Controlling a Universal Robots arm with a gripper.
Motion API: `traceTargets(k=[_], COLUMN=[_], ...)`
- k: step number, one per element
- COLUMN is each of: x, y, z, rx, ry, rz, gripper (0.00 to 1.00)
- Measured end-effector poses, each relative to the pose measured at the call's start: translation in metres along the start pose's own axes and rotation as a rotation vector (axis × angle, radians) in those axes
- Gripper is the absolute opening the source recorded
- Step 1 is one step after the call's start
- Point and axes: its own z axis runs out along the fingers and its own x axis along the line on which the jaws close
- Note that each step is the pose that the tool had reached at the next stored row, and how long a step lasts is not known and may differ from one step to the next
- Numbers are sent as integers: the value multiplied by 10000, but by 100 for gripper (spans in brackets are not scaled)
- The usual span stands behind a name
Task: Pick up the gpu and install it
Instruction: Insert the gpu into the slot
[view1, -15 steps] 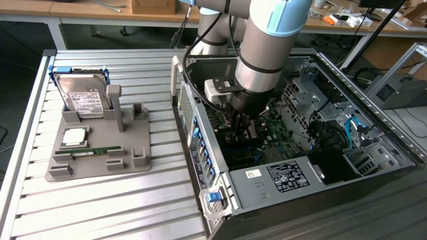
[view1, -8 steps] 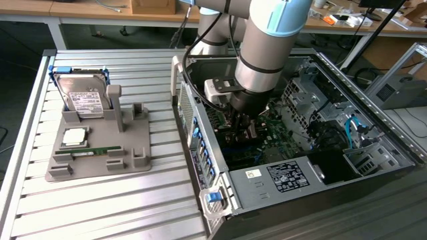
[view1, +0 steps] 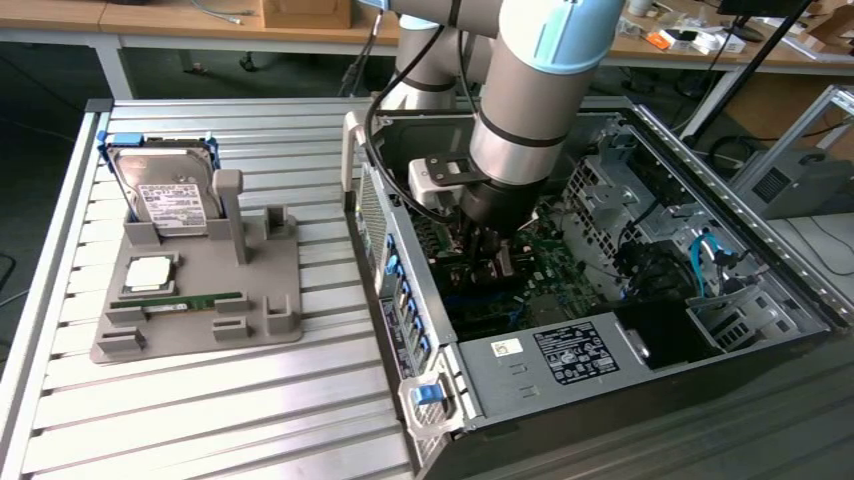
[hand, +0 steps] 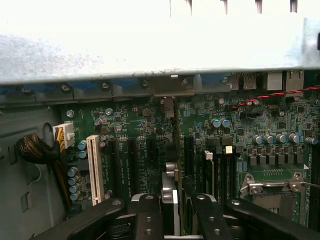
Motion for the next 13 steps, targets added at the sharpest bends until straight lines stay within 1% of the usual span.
traceTargets(k=[5,10,13], x=[0,0,0], y=[0,0,0], z=[0,0,0], rx=[0,0,1], ry=[8,31,32], rz=[25,237,259], gripper=[27,27,27])
